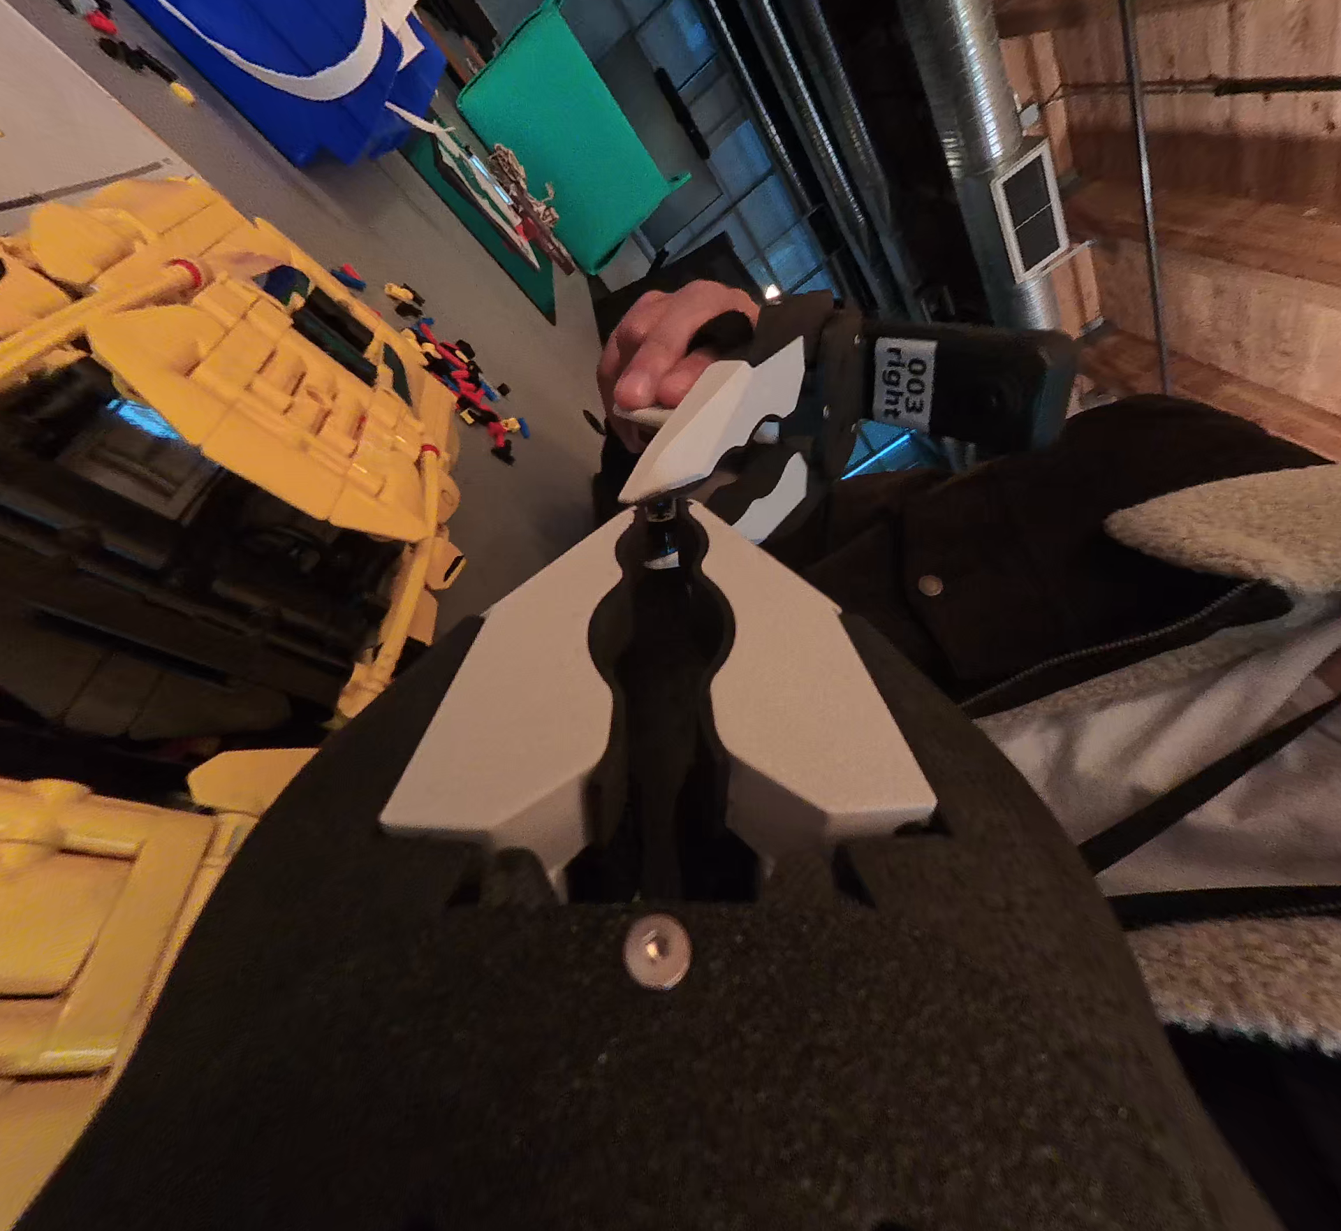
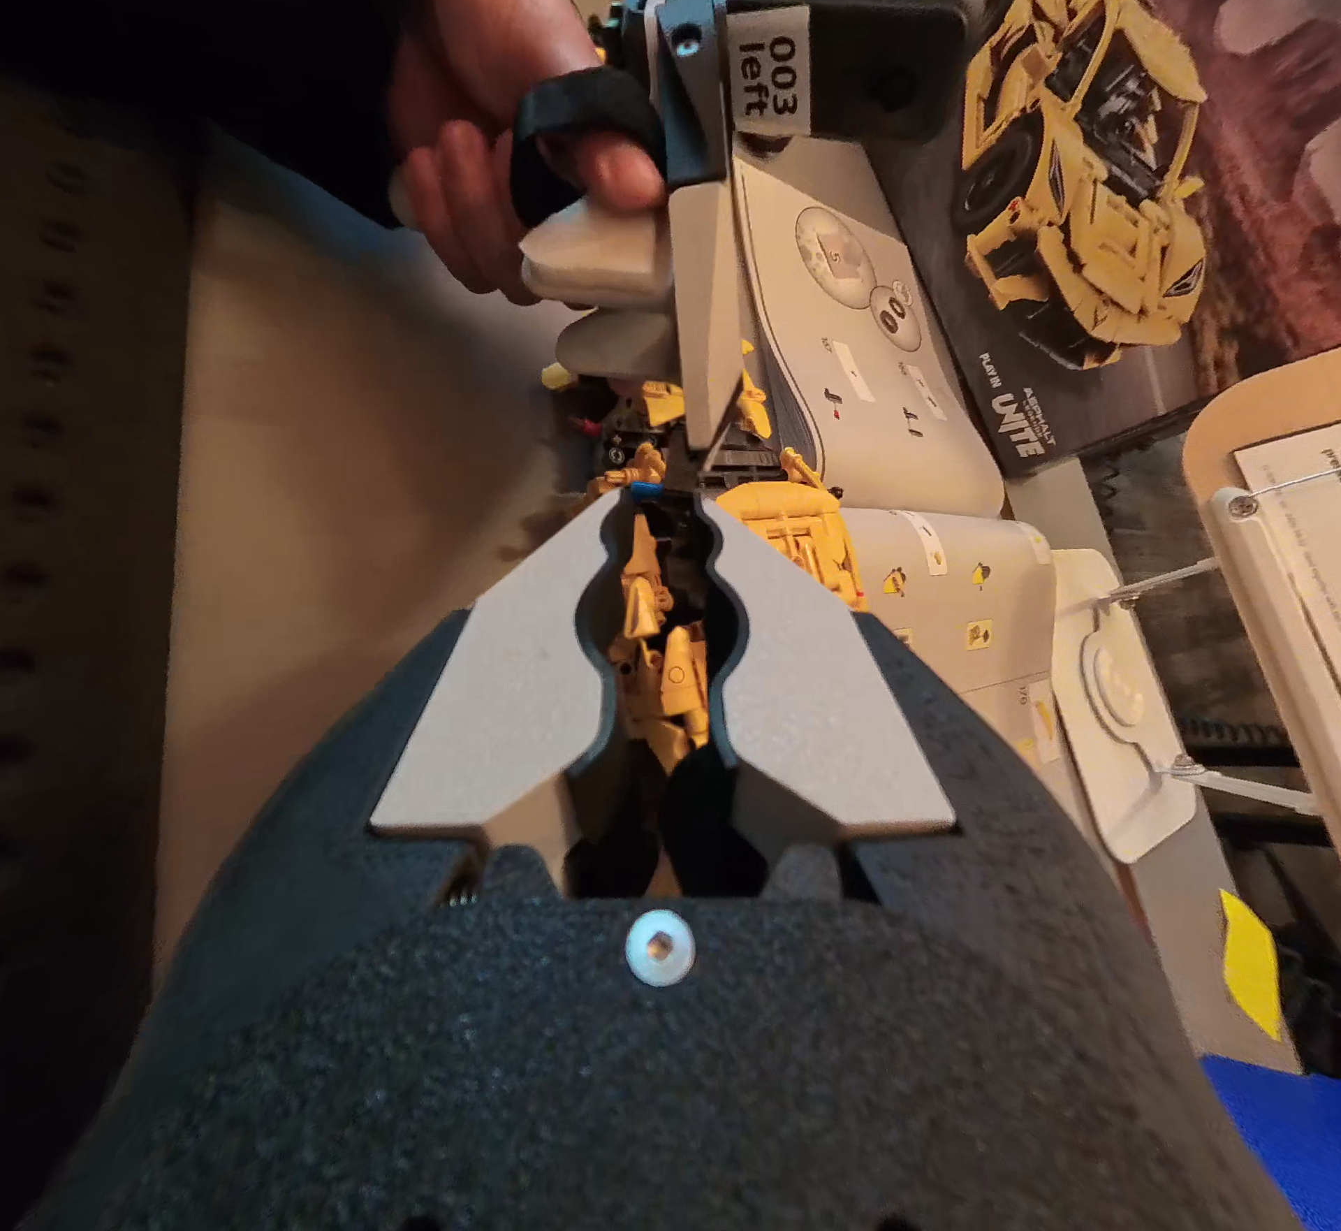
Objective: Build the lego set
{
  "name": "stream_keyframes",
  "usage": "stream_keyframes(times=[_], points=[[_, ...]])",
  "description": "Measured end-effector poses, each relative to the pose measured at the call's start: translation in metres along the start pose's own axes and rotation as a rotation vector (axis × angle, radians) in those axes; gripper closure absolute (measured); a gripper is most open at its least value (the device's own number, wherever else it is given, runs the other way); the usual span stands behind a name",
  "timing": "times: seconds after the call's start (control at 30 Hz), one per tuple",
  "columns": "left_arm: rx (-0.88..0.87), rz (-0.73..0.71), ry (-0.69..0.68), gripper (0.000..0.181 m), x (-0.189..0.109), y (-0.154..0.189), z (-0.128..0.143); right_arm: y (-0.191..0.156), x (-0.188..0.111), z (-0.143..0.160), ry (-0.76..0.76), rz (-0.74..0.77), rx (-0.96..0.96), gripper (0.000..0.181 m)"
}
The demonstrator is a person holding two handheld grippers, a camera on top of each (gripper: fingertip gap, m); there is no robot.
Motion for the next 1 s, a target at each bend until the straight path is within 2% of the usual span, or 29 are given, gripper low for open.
stream_keyframes(times=[0.37, 0.57, 0.6, 0.67, 0.73, 0.83, 0.9, 1.0], points=[[0.101, -0.058, -0.033, 0.174, 0.000, 0.002, 0.001, -0.003, 0.004, 0.003, -0.007, 0.083, 0.068, 0.167], [0.117, -0.090, 0.005, 0.174, -0.007, 0.003, -0.006, 0.001, 0.011, 0.008, 0.065, 0.158, 0.214, 0.164], [0.140, -0.110, 0.035, 0.174, -0.013, 0.004, -0.012, 0.005, 0.013, 0.008, 0.058, 0.163, 0.253, 0.155], [0.191, -0.166, 0.124, 0.174, -0.032, 0.005, -0.029, 0.018, 0.014, 0.004, 0.065, 0.170, 0.341, 0.146], [0.238, -0.252, 0.231, 0.174, -0.057, 0.004, -0.047, 0.040, 0.014, 0.004, 0.055, 0.204, 0.427, 0.149], [0.301, -0.390, 0.348, 0.174, -0.093, 0.003, -0.066, 0.072, 0.022, 0.015, 0.051, 0.171, 0.577, 0.150], [0.322, -0.435, 0.385, 0.174, -0.107, 0.002, -0.071, 0.086, 0.024, 0.023, 0.105, 0.188, 0.679, 0.153], [0.302, -0.427, 0.396, 0.174, -0.112, -0.001, -0.071, 0.080, 0.019, 0.037, 0.315, 0.255, 0.809, 0.164]])
Point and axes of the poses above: each gripper's, where its closed fingertips meet, x out along the fingers, z out of its underside, y = z × x across the jaws, the point moved 8 cm from there along -x, back along the fingers, and after that the axes turned 12 degrees about y, right-handed, at the moved point
